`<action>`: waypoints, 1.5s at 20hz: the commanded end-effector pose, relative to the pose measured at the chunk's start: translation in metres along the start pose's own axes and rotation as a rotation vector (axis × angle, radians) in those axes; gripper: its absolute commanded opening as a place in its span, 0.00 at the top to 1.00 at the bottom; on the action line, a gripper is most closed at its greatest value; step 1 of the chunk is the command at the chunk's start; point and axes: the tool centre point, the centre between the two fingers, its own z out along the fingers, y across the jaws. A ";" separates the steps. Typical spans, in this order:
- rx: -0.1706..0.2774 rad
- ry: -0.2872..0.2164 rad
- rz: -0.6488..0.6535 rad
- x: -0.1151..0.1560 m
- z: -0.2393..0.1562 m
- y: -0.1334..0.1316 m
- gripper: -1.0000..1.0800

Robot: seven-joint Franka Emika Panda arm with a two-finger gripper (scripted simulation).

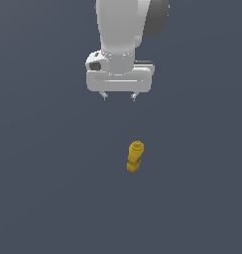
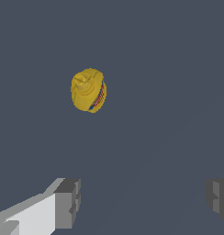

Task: Pick up the object and move it to a goal position.

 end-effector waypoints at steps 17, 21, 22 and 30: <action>-0.007 0.021 -0.022 0.015 0.002 -0.011 0.04; -0.005 0.020 0.015 0.022 0.007 -0.015 0.04; -0.005 0.019 0.027 0.025 0.008 -0.016 0.04; -0.003 0.014 0.164 0.052 0.030 -0.032 0.04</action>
